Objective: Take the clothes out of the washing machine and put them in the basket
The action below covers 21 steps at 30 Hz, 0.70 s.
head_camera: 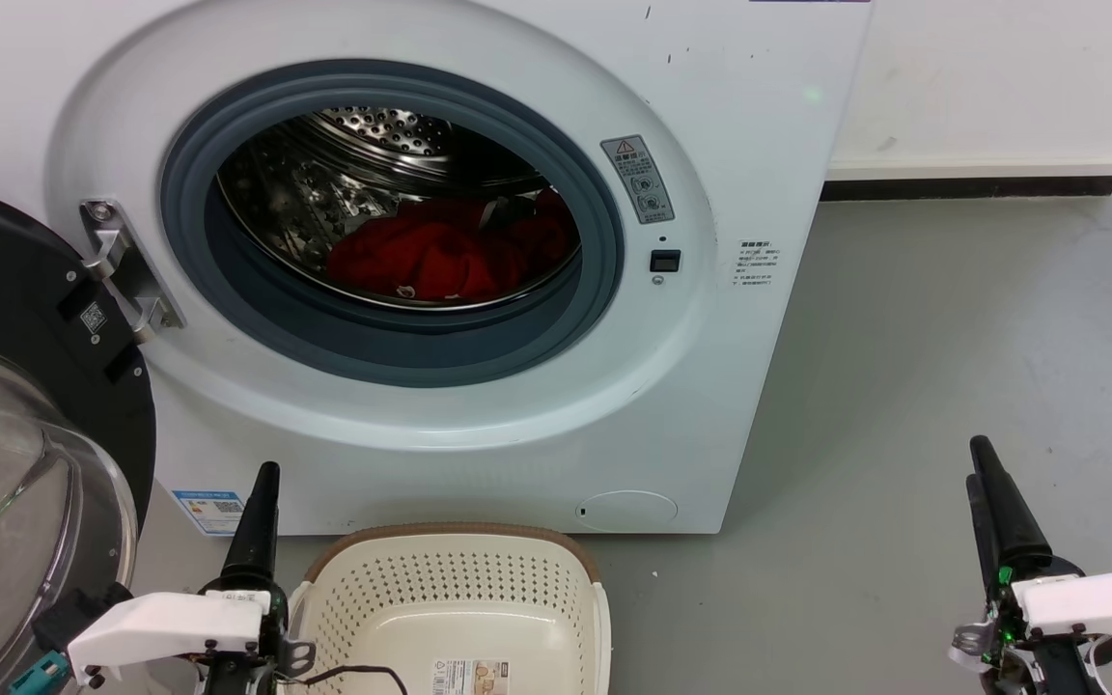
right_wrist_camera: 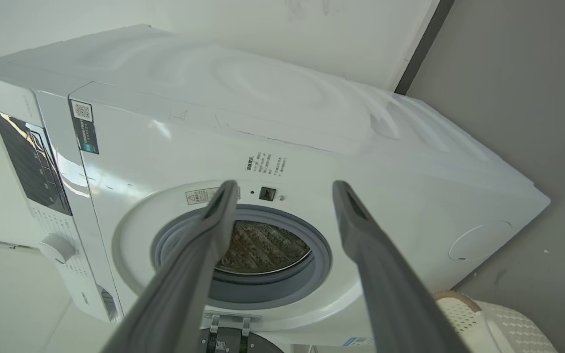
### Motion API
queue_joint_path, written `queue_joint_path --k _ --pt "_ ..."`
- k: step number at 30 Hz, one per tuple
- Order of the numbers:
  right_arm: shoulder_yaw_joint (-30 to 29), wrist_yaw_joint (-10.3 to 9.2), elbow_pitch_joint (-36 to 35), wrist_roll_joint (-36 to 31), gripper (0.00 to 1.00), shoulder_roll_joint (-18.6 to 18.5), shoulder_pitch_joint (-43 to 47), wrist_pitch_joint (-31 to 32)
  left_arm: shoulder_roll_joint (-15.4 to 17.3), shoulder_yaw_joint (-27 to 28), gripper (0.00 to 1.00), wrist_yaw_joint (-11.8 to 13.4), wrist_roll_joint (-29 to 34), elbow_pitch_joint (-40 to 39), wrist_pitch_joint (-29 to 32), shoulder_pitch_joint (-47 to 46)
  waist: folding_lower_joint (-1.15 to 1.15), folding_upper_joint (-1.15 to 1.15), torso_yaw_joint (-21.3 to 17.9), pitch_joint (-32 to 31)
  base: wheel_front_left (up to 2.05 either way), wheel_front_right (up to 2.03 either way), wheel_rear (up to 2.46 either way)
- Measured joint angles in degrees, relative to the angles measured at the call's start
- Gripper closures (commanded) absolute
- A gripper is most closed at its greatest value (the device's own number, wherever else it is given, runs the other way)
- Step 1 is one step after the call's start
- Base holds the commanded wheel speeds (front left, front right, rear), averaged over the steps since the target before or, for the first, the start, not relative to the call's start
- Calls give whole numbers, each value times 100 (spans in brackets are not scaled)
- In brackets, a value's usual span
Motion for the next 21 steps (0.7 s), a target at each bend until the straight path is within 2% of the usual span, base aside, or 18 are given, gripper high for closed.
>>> queue_joint_path --k 21 --pt "321 0 -636 -2848 0 1 259 -470 5 -376 0 492 2419 -610 -476 219 0 0 -6 5 0 0 0"
